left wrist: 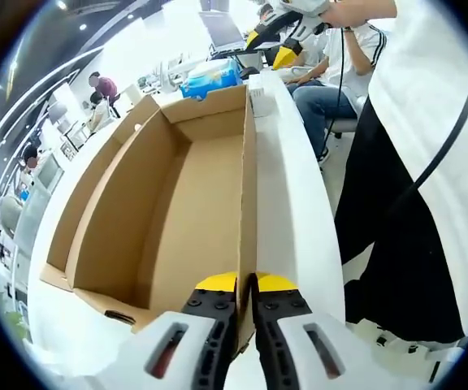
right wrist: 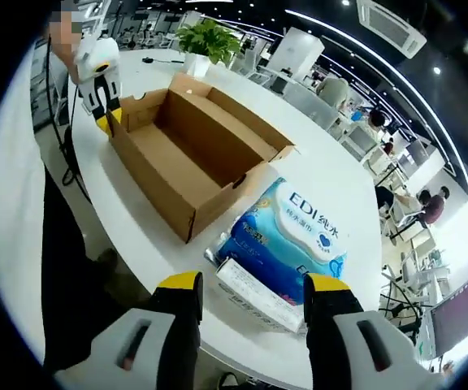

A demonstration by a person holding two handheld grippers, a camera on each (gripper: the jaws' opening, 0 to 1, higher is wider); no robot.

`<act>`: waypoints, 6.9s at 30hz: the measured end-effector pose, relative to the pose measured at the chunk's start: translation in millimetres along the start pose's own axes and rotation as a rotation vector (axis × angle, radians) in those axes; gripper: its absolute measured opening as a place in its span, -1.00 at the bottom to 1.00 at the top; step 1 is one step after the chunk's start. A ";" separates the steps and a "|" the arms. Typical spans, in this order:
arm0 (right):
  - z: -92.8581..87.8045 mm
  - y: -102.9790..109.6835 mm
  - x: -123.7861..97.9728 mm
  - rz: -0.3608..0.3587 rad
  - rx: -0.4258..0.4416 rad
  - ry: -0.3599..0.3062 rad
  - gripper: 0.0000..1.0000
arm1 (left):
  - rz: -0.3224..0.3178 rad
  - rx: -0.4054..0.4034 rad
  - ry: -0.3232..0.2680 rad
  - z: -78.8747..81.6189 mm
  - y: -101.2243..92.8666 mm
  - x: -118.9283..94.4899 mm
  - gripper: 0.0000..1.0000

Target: Operate the shoe box by opening the lid, removing the specified soft item, and placing it in the target area until the item is outside and the box remains undamaged.

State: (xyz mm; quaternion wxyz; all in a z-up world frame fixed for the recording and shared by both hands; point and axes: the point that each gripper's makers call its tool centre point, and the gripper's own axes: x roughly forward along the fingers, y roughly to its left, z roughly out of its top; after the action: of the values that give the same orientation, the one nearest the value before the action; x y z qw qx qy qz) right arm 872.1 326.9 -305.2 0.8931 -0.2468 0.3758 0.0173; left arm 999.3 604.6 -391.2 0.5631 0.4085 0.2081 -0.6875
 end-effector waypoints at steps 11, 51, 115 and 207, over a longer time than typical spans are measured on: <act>13.6 3.9 -9.5 -0.041 0.156 -0.006 0.00 | -0.009 0.005 -0.020 2.6 0.2 -0.8 -0.91; 59.0 43.3 20.4 0.027 0.352 -0.093 -0.50 | -0.026 -0.021 -0.103 4.6 2.5 -5.5 -0.92; 177.5 -107.7 52.4 -0.136 0.231 -0.220 -0.60 | -0.040 -0.008 -0.096 2.8 0.0 -5.9 -0.93; 159.0 -94.6 241.0 0.163 0.626 0.323 -0.46 | -0.051 -0.048 -0.083 4.1 0.1 -5.2 -0.96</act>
State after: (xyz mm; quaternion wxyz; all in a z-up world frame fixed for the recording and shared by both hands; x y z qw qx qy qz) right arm 1170.7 278.7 -333.9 0.8502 0.0701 0.5174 -0.0667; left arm 998.2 604.6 -384.6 0.5633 0.3605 0.2110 -0.7129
